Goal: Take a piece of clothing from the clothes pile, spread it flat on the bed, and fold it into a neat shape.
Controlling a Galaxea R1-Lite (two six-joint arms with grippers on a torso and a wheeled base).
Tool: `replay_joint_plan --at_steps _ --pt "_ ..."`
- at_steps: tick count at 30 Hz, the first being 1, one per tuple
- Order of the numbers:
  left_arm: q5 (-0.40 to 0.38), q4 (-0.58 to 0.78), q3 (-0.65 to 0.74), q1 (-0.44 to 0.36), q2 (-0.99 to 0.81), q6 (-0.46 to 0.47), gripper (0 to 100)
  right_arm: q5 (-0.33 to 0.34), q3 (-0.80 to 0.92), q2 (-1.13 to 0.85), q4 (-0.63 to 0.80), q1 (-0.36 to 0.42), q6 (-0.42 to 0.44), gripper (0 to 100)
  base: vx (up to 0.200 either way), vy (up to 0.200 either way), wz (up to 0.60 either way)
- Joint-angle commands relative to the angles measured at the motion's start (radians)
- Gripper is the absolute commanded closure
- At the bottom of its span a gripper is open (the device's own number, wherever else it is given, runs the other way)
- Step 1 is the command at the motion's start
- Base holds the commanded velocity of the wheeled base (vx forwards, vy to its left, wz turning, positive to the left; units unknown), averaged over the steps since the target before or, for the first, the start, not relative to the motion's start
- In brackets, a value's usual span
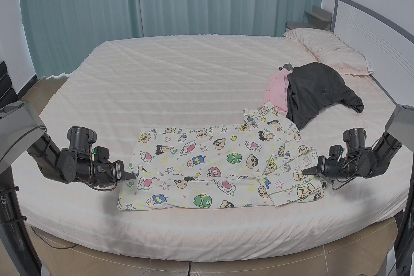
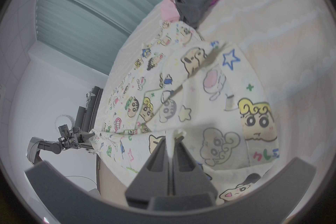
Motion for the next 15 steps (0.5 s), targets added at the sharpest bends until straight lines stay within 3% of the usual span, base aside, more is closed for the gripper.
replay_joint_plan --at_steps 1,10,15 --pt "0.000 0.017 0.025 -0.003 -0.066 0.000 100 0.011 0.050 -0.054 -0.056 -0.005 0.000 100 0.000 0.000 0.00" --pt "0.006 0.108 0.023 -0.003 -0.137 -0.002 100 0.006 0.122 -0.055 -0.286 0.001 0.014 100 0.000 0.000 0.00" --pt "0.069 0.111 -0.012 -0.002 -0.102 -0.003 100 0.003 0.113 -0.052 -0.321 0.007 0.014 100 0.000 0.000 0.00"
